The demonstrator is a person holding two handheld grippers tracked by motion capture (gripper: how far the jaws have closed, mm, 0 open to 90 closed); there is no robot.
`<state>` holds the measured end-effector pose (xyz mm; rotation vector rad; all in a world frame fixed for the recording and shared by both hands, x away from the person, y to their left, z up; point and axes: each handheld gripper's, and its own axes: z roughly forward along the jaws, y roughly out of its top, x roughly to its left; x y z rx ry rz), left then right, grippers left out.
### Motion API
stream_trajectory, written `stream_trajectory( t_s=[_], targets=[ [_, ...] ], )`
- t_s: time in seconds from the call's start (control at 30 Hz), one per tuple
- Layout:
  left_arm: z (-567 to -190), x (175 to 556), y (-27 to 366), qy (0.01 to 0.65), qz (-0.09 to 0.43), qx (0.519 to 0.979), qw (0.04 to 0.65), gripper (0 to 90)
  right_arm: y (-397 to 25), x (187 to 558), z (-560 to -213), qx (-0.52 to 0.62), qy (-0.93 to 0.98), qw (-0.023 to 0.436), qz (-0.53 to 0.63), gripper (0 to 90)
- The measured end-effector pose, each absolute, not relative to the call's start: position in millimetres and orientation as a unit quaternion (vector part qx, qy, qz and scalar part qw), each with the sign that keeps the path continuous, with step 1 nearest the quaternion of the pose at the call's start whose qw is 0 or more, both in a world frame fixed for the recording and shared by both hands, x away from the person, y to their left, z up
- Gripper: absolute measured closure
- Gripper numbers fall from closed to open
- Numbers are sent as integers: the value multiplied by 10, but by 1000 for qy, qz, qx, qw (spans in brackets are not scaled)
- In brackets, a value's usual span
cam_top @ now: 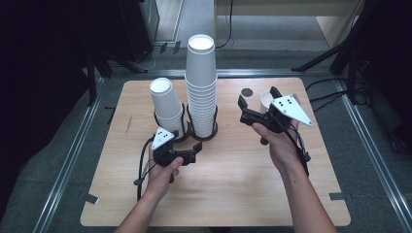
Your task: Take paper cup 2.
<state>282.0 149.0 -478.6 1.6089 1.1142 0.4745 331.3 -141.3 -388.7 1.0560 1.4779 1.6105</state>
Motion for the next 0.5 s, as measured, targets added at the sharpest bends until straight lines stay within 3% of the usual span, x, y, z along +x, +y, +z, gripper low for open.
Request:
stream_trajectory(
  t_s=[0.5],
  targets=[
    [-4687,3021,1273,457,240,664,541,0,-1148,3367,-3729,388,577,318,645,0]
  ],
)
